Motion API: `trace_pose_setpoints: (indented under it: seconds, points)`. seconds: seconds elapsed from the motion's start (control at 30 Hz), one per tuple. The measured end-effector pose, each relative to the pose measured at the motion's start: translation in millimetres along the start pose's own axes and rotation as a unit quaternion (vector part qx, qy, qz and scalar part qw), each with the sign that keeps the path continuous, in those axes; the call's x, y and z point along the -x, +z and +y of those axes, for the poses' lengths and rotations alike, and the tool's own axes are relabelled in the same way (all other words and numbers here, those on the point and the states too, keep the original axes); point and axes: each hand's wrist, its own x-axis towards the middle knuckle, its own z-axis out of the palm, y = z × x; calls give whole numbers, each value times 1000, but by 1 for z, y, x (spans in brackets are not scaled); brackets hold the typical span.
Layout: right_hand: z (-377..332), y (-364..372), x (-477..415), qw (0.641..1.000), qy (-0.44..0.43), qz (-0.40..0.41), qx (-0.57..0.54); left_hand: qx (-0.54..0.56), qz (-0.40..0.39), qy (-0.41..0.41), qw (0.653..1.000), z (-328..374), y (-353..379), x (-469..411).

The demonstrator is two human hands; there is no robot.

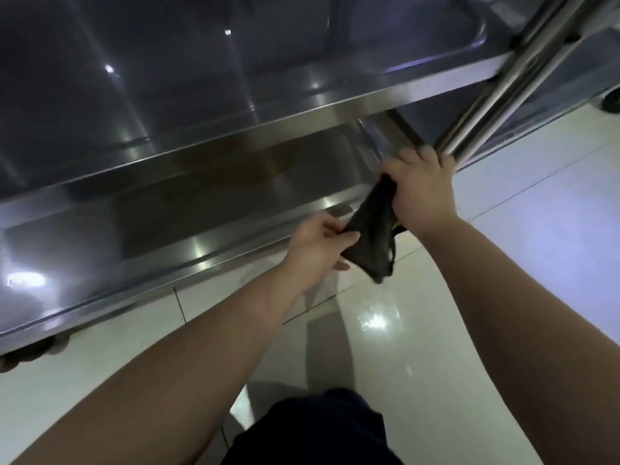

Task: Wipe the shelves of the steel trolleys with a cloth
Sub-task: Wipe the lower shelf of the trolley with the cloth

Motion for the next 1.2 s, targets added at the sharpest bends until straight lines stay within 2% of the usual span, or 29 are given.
trace_pose_setpoints:
  seconds: [0.07, 0.13, 0.17, 0.27, 0.37, 0.43, 0.6, 0.73, 0.83, 0.87, 0.93, 1.03, 1.13, 1.2]
  points:
    - [-1, 15, -44, 999, -42, 20, 22, -62, 51, 51, 995, 2, 3, -36]
    - [-12, 45, -75, 997, -70, 19, 20, -187, 68, 105, 974, -5, -10, -68]
    - [-19, 64, -83, 998, -63, -12, 13, -270, 81, 127, 951, -12, -21, -80]
    - [-29, 125, -80, 992, -5, -128, -9, -470, 132, 188, 852, -39, -61, -97]
    - [-20, 167, -69, 984, 10, -177, -14, -593, 129, 191, 771, -56, -89, -110]
    - [-16, 184, -68, 981, 14, -193, -8, -625, 147, 177, 746, -59, -98, -124]
    - [-19, 195, -95, 982, 42, -184, -29, -649, 178, 115, 730, -63, -111, -150]
    - [-3, 204, -110, 977, 52, -205, 13, -596, 246, 97, 759, -74, -113, -154]
    - [-37, 211, -110, 979, 91, -180, 13, -568, 309, 98, 756, -75, -113, -153]
    - [-61, 211, -108, 981, 80, -174, 1, -552, 324, 91, 763, -74, -114, -153]
    - [-112, 214, -96, 988, -6, -152, -23, -525, 338, 78, 777, -74, -119, -152]
    - [-150, 216, -83, 980, -134, -139, -42, -540, 332, 73, 770, -75, -133, -155]
    - [-123, 218, -100, 981, -146, -122, -48, -564, 284, 64, 773, -75, -143, -157]
    - [-82, 221, -123, 989, -97, -112, -31, -575, 269, 68, 770, -76, -144, -159]
